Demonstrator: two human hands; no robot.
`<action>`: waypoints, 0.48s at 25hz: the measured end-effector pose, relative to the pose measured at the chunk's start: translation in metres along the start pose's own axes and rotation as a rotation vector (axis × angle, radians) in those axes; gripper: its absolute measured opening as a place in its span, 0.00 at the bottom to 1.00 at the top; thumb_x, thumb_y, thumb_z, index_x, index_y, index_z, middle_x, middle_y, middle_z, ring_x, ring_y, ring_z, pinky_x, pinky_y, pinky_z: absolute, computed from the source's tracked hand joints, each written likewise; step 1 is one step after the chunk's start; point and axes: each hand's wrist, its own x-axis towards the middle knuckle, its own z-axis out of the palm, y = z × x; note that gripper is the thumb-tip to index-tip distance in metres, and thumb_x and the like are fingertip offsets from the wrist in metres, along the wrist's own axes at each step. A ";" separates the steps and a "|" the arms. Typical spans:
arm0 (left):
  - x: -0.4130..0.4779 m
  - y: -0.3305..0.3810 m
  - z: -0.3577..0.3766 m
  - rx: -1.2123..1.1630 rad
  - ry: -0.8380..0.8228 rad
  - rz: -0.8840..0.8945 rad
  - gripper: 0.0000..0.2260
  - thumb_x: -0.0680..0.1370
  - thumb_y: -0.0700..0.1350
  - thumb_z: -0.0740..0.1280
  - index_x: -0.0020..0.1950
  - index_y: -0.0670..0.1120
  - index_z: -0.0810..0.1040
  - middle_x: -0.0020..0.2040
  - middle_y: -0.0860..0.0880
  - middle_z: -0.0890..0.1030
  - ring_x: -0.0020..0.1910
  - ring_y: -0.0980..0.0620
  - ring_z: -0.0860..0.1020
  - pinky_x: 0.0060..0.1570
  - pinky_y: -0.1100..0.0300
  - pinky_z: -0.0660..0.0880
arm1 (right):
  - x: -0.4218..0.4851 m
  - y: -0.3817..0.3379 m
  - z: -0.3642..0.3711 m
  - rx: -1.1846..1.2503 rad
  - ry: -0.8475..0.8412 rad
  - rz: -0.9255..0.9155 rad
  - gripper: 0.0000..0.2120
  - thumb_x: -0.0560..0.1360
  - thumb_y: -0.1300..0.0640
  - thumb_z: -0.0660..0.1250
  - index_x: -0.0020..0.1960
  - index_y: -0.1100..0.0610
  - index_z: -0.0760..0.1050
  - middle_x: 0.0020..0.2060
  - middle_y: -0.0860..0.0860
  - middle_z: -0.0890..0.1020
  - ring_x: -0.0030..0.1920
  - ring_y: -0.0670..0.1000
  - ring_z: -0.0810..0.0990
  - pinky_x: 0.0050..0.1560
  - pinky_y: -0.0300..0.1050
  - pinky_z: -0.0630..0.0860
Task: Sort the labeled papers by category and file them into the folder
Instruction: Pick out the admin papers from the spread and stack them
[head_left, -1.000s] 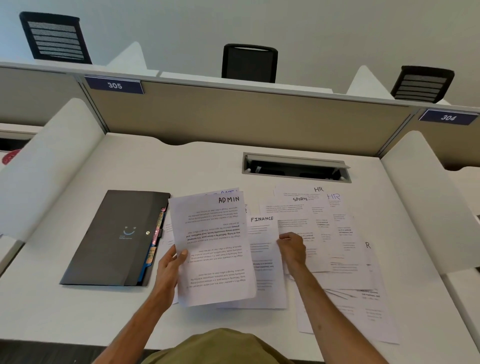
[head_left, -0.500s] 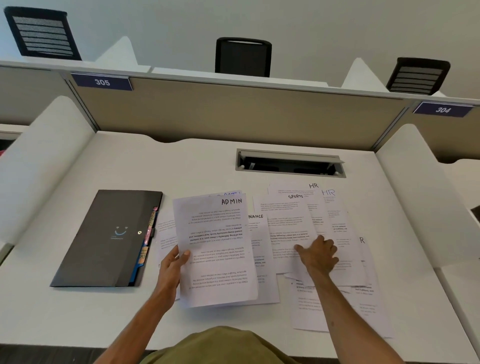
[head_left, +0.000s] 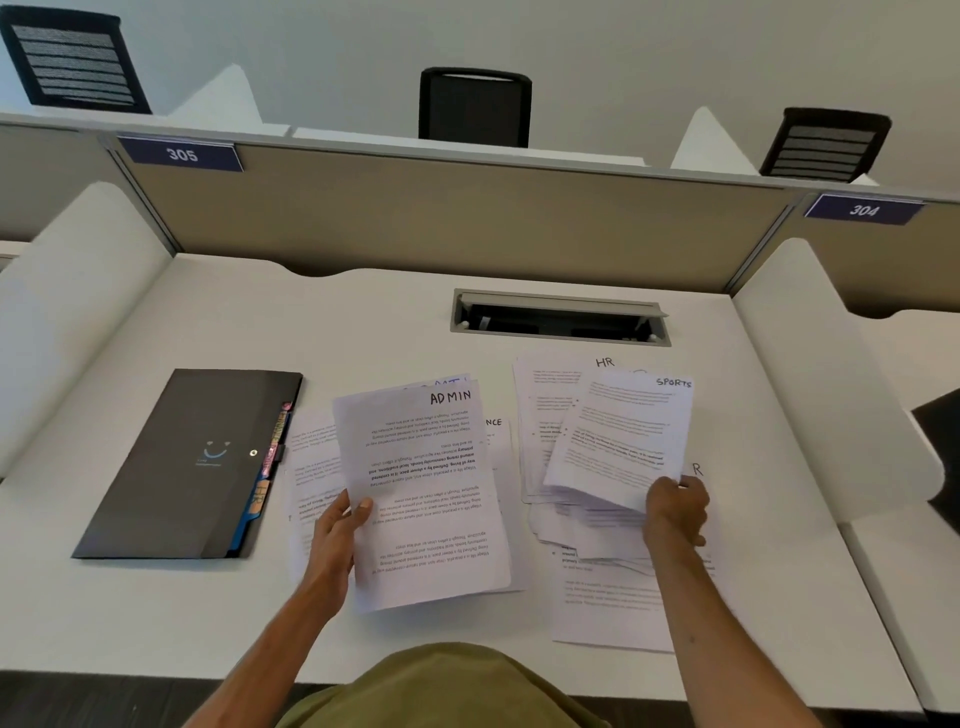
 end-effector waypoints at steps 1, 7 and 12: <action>-0.002 -0.003 0.004 -0.006 0.006 -0.003 0.16 0.85 0.44 0.68 0.72 0.52 0.79 0.62 0.49 0.87 0.59 0.39 0.85 0.59 0.35 0.82 | 0.002 0.001 -0.001 0.045 -0.017 0.005 0.14 0.79 0.60 0.61 0.61 0.54 0.80 0.56 0.58 0.84 0.61 0.63 0.79 0.73 0.60 0.61; -0.018 -0.004 0.020 -0.017 0.028 0.012 0.13 0.86 0.44 0.66 0.70 0.53 0.81 0.59 0.49 0.88 0.57 0.39 0.86 0.56 0.38 0.83 | -0.013 0.003 0.010 0.153 -0.261 -0.134 0.09 0.78 0.62 0.64 0.54 0.57 0.82 0.50 0.55 0.85 0.49 0.58 0.82 0.48 0.46 0.75; -0.018 -0.002 0.021 -0.030 0.071 0.031 0.15 0.85 0.44 0.66 0.71 0.51 0.80 0.61 0.48 0.87 0.58 0.40 0.85 0.53 0.42 0.83 | -0.042 0.009 0.030 -0.132 -0.559 -0.391 0.04 0.79 0.60 0.67 0.48 0.56 0.81 0.44 0.51 0.85 0.46 0.54 0.83 0.38 0.43 0.72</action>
